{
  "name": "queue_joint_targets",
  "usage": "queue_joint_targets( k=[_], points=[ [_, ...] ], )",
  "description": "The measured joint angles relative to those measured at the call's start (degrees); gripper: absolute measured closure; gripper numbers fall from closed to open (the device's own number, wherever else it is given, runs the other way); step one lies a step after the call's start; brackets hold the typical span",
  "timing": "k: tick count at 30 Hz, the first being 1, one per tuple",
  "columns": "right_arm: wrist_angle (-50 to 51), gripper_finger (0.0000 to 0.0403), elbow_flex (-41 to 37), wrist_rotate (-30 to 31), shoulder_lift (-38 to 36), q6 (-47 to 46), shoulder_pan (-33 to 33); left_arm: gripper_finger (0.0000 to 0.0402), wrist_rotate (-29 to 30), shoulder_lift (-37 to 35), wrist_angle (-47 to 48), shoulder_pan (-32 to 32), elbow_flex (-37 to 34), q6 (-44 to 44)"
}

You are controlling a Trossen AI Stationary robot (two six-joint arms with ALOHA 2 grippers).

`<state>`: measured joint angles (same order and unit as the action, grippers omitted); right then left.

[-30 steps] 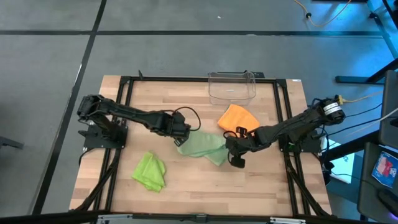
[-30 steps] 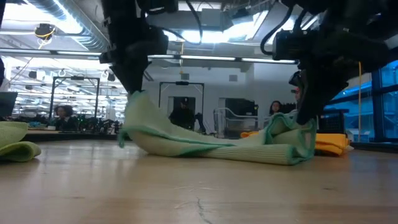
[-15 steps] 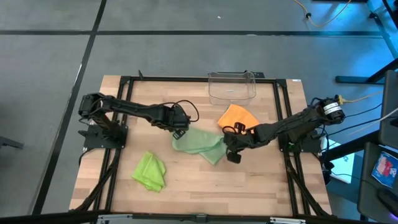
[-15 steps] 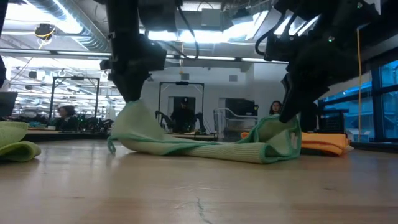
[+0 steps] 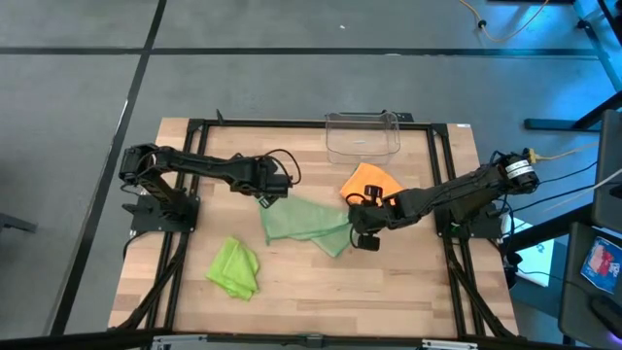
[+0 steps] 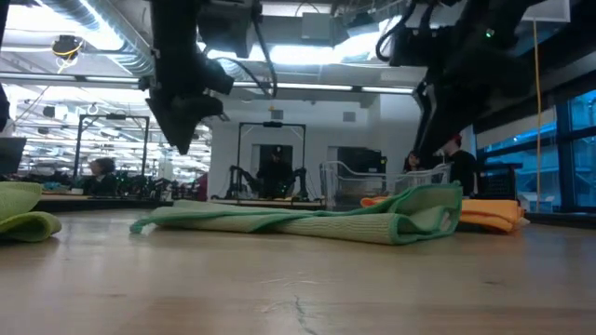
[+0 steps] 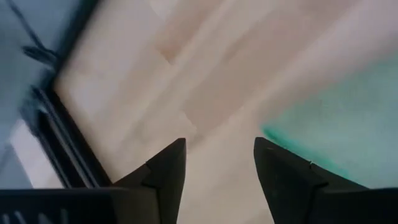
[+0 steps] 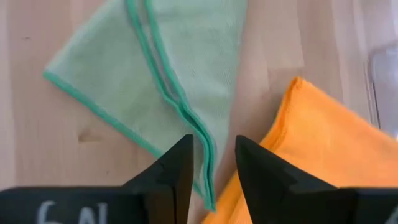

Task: Fold microfiber towels
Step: Fold the light green microfiber cloth

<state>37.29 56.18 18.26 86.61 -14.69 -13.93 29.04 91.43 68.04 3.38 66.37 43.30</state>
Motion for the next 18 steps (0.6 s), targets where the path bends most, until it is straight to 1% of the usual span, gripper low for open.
queue_joint_targets(
  k=[4,5,9,11,14,18],
  points=[
    [-4.4,0.0281,0.2,-0.2,0.0,5.2,0.0,0.0223,-9.6,-1.2,5.2,-0.2,0.0,0.8],
    [-6.1,0.0281,0.2,-0.2,0.0,6.7,0.0,0.0224,-10.6,-1.5,6.6,-0.5,0.0,1.6],
    [-13.4,0.0281,0.2,-0.5,0.0,12.5,0.0,0.0224,-10.5,-2.2,11.9,-1.8,0.0,2.8],
    [-17.8,0.0281,0.2,-2.5,0.0,16.4,0.0,0.0224,-10.3,-2.5,13.8,-2.5,0.0,2.9],
    [-23.8,0.0281,0.2,-4.5,0.5,20.9,0.0,0.0224,-10.1,-2.4,15.6,-3.2,0.0,2.8],
    [-30.5,0.0281,0.2,-4.4,3.0,24.1,0.1,0.0224,-9.6,-2.4,15.5,-3.5,0.0,2.8]
  ],
)
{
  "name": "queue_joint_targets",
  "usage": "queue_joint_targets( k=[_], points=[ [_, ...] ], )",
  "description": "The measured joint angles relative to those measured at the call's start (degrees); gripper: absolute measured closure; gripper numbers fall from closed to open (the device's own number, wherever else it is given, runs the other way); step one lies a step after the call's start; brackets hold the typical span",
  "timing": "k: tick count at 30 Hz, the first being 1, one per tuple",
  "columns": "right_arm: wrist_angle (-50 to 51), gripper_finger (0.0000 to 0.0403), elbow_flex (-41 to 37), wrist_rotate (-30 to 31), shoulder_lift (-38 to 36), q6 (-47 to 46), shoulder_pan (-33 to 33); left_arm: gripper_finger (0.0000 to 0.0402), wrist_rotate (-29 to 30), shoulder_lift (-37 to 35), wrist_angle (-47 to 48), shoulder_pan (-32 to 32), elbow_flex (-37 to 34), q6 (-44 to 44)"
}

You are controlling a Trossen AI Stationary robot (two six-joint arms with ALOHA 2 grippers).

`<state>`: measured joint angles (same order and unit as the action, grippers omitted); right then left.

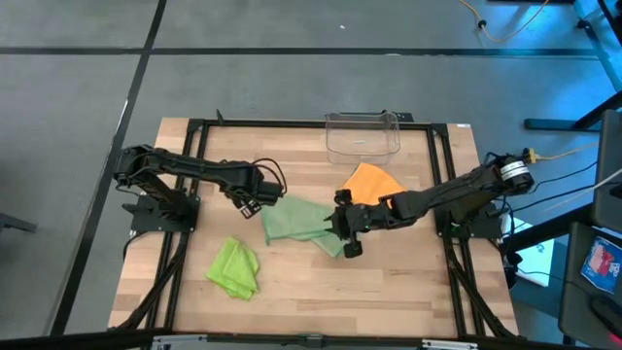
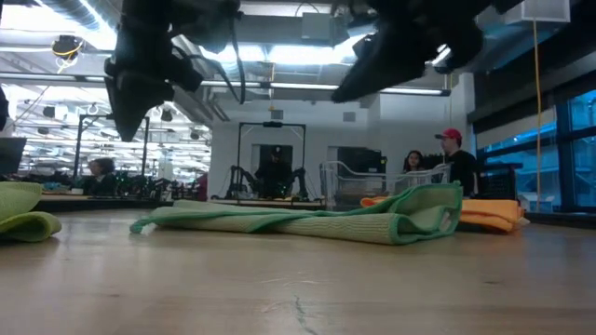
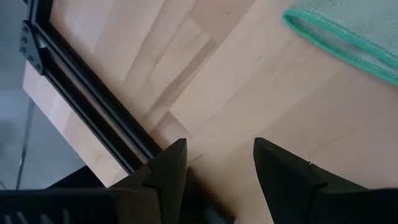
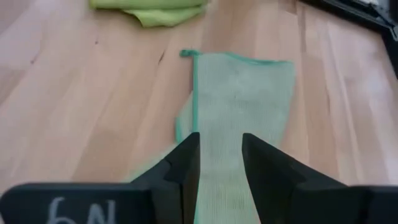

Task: Fold microfiber towels
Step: Fold the light green microfiber cloth

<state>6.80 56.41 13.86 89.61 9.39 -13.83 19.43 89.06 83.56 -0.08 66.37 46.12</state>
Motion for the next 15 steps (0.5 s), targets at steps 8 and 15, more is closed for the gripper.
queue_joint_targets(
  k=[8,15],
  points=[
    [-7.4,0.0234,0.0,-0.5,8.0,-1.3,1.5,0.0224,1.1,0.0,-0.5,0.0,0.0,0.0],
    [-18.5,0.0143,0.0,-4.4,15.8,0.1,1.6,0.0224,1.1,0.0,-0.8,0.0,0.0,0.0]
  ],
)
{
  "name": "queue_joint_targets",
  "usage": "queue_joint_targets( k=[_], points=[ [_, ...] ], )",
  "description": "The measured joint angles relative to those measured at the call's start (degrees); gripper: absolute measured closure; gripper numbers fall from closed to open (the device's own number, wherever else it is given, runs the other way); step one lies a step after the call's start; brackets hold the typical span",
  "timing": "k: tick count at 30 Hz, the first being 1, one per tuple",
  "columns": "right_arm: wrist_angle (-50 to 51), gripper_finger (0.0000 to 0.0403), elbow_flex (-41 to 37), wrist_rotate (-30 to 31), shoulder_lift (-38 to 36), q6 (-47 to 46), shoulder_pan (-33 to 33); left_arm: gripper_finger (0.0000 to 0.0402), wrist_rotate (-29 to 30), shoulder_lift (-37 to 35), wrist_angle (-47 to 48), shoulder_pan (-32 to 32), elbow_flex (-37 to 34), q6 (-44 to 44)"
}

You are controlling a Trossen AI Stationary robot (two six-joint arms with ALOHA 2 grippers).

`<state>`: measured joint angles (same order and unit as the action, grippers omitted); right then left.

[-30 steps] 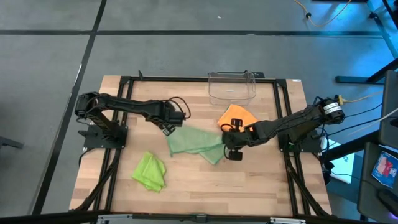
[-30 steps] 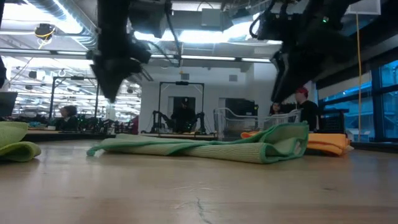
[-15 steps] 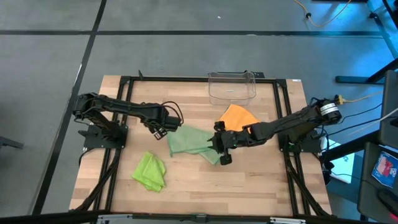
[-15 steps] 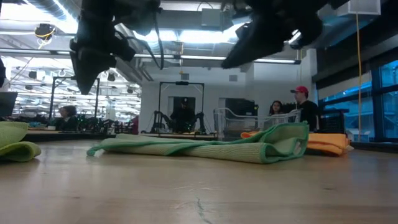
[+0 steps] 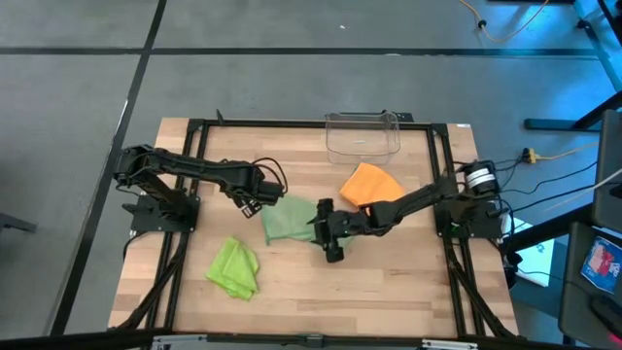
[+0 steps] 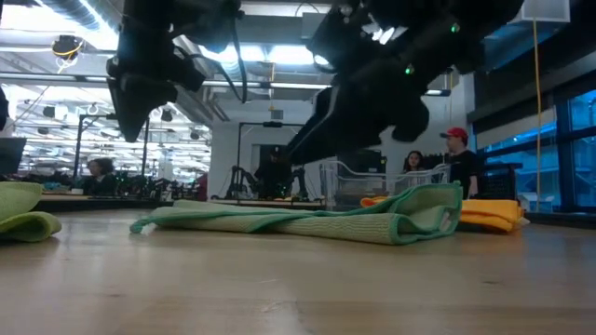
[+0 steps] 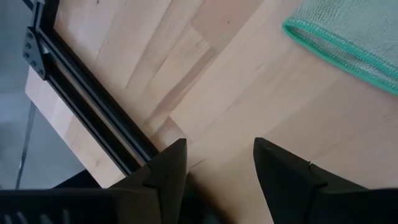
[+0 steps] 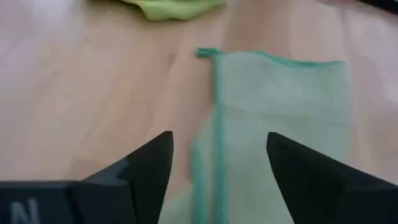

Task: Fold microfiber towels
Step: Fold the light green microfiber cloth

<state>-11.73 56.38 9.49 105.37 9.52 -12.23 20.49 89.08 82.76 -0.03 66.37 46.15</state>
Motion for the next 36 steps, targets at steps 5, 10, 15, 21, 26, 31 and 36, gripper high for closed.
queue_joint_targets(
  k=[5,10,15,21,26,31,36],
  points=[
    [-2.2,0.0133,0.7,-1.3,4.7,1.7,0.0,0.0224,0.2,0.0,-1.7,0.0,0.0,0.2],
    [-1.0,0.0140,3.8,4.8,9.2,4.9,-0.1,0.0224,1.6,0.0,-3.7,0.0,0.0,0.2],
    [3.7,0.0146,8.1,7.0,11.8,6.4,-0.1,0.0224,1.6,0.0,-4.4,0.0,0.0,0.2],
    [4.8,0.0147,11.4,7.5,14.7,9.2,-0.2,0.0224,1.6,0.0,-4.4,0.0,0.0,0.2],
    [4.9,0.0147,12.7,9.2,15.6,9.3,-0.2,0.0224,1.6,0.0,-5.1,0.0,0.0,0.2],
    [5.2,0.0172,12.7,9.1,15.7,9.1,0.1,0.0224,1.6,0.0,-5.6,0.0,0.0,0.2],
    [5.6,0.0233,12.7,9.2,15.7,8.5,0.7,0.0224,1.6,0.0,-6.7,0.0,0.0,0.2]
  ],
)
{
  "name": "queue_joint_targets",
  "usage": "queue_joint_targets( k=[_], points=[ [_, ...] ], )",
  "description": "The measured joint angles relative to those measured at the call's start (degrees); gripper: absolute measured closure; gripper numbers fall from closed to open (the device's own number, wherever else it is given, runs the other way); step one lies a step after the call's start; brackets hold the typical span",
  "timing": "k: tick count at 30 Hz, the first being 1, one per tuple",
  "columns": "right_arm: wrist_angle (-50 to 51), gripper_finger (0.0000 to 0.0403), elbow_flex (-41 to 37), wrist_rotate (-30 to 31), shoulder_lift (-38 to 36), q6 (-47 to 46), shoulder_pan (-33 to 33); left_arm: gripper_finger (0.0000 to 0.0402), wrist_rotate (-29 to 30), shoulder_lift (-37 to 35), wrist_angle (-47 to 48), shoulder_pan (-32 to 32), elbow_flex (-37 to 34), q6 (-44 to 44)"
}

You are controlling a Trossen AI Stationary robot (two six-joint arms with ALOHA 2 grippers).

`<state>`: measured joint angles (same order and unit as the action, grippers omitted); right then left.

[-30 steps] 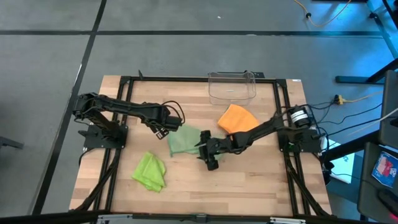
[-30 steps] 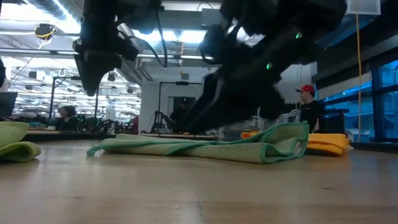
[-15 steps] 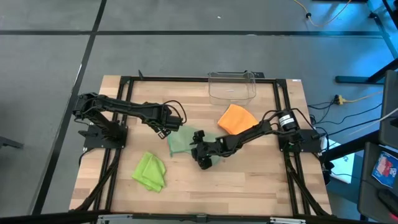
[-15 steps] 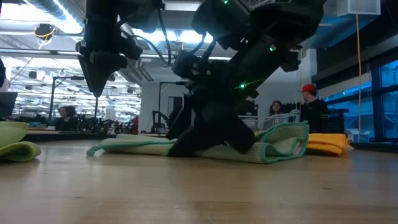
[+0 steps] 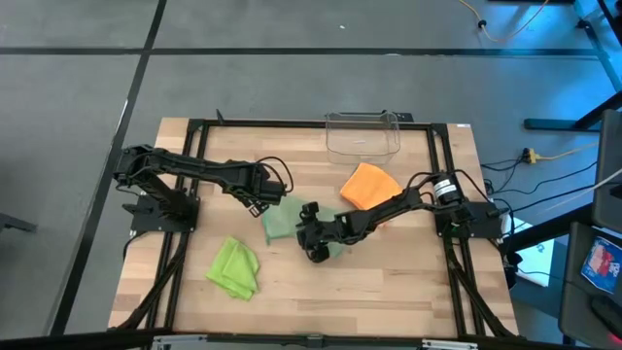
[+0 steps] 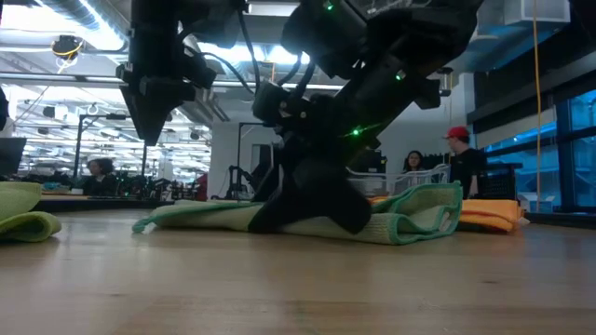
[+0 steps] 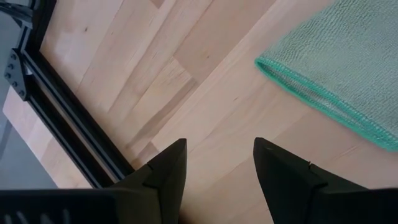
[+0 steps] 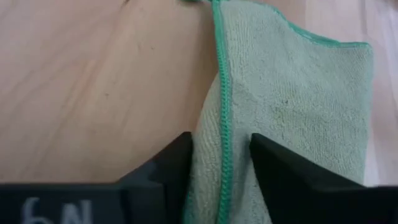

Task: Fold microfiber towels
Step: Fold the light green microfiber cloth

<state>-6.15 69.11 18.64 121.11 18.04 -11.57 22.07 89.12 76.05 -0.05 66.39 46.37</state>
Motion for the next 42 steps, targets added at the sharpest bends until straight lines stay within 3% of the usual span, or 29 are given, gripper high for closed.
queue_joint_targets(
  k=[9,14,19,25,33,39,42],
  points=[
    [0.4,0.0315,3.3,0.6,0.1,-1.2,0.2,0.0225,0.0,0.0,-0.6,0.0,0.0,0.0],
    [6.4,0.0337,7.5,2.3,-0.1,-1.3,1.2,0.0225,0.0,0.0,-0.7,0.0,0.0,0.0],
    [12.4,0.0390,9.1,3.0,-0.1,-1.4,4.3,0.0225,0.0,0.0,-0.7,0.0,0.0,0.0],
    [14.4,0.0395,9.1,4.2,-0.1,-1.9,8.5,0.0225,0.0,0.0,-0.7,0.0,0.0,0.0],
    [14.7,0.0397,9.1,13.6,-0.2,0.1,13.7,0.0225,0.0,0.0,-0.8,0.0,0.0,0.0],
    [14.2,0.0392,9.1,24.5,-0.2,0.2,18.0,0.0224,0.0,0.0,-1.6,0.0,0.0,0.0],
    [17.0,0.0379,9.2,25.3,-0.2,-3.0,20.2,0.0224,0.0,0.0,-2.6,0.0,0.0,0.0]
  ],
)
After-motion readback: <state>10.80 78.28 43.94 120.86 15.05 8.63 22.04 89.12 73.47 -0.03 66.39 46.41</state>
